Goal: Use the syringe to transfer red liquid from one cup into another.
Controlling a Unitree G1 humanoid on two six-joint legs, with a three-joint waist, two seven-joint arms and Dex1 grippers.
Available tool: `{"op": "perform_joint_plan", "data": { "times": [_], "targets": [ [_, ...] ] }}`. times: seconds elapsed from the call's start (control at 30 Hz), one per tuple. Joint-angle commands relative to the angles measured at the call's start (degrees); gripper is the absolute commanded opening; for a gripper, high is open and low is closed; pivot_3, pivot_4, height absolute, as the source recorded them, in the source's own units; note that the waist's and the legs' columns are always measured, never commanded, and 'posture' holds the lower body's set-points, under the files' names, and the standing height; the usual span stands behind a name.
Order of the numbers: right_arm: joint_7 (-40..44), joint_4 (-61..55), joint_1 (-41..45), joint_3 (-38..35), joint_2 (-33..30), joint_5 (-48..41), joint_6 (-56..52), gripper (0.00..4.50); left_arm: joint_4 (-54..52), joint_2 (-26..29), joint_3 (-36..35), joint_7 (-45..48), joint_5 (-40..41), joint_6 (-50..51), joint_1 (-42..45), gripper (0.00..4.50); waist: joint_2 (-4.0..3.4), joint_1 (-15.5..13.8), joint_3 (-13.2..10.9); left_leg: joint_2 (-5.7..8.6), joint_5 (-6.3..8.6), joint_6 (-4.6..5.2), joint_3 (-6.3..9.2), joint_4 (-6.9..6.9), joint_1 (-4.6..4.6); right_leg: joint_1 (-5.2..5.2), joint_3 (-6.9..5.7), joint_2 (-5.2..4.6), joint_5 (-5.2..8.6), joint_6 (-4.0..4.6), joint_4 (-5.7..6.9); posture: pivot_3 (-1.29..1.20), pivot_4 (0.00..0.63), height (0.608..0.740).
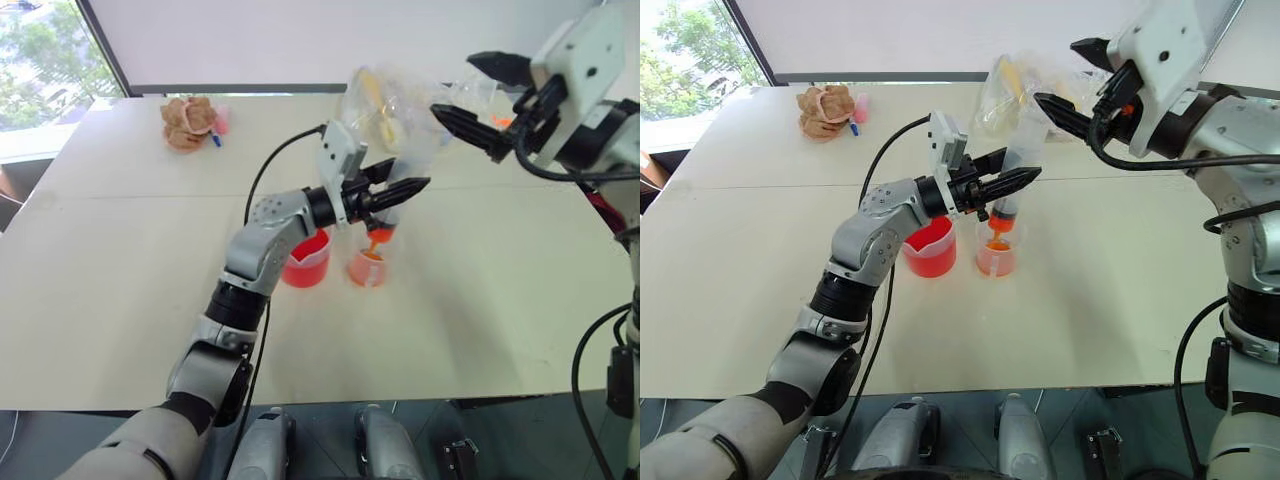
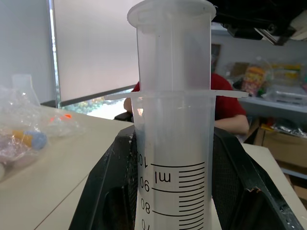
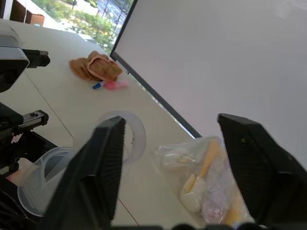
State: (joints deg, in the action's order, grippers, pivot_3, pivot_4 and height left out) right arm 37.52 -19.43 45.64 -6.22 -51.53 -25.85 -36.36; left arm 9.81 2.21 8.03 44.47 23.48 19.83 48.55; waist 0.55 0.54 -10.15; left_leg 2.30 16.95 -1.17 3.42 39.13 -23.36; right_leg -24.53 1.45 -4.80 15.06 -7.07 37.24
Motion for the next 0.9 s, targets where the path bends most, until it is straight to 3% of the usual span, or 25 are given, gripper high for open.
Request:
{"op": "perform_joint_plan", "data": {
  "times": [0.03,0.1,0.13,0.33,0.5,0.9],
  "targets": [
    [-1.71,1.40,0.49,-1.97,-0.49,2.59,0.44,1.30,-4.45,-0.36,0.31,1.38,0.94,-0.71,0.68,1.42,0.00,0.00,0.00,0.00,0.00,0.00,0.00,0.00,0.00,0.00,0.00,0.00,0.00,0.00,0.00,0.00,0.150,0.740],
    [-1.74,1.03,0.48,-1.77,-0.38,2.31,0.33,0.28,-4.42,-0.42,0.30,1.19,0.97,-0.75,0.71,1.42,0.00,-0.02,0.00,0.00,0.00,0.00,0.00,0.00,0.00,0.00,0.00,0.00,0.00,0.00,0.00,0.00,0.150,0.740],
    [-1.63,0.87,0.51,-1.66,-0.30,2.16,0.29,0.06,-4.35,-0.45,0.30,1.16,0.96,-0.82,0.75,1.42,0.00,-0.08,0.00,0.00,0.00,0.00,0.00,0.00,0.00,0.00,0.00,0.00,0.00,0.00,0.00,0.00,0.150,0.740],
    [-0.91,-0.41,0.29,-1.35,-0.04,1.51,-0.15,0.06,-4.12,-0.82,-0.20,0.89,1.13,-1.00,1.43,1.42,0.00,-0.03,0.00,0.01,0.00,0.00,0.00,0.00,0.00,0.00,0.00,0.00,0.00,0.00,0.00,0.00,0.150,0.740],
    [2.56,-8.21,-5.30,-1.64,1.30,-6.90,-6.39,0.06,-5.86,-2.37,-2.90,-1.45,3.44,0.47,3.80,1.42,0.00,-0.40,0.00,0.01,0.00,0.01,0.02,0.01,-0.01,0.02,0.00,-0.01,0.00,0.00,-0.02,0.00,0.150,0.740],
    [0.31,-11.11,-9.95,0.01,5.99,-6.99,-8.66,0.06,-7.10,-2.75,-3.82,-2.07,3.44,0.90,4.72,1.42,0.00,-1.11,0.00,-0.01,0.00,0.01,0.01,0.02,0.02,0.02,0.00,0.03,0.00,0.00,0.01,0.00,0.150,0.740]
  ]
}}
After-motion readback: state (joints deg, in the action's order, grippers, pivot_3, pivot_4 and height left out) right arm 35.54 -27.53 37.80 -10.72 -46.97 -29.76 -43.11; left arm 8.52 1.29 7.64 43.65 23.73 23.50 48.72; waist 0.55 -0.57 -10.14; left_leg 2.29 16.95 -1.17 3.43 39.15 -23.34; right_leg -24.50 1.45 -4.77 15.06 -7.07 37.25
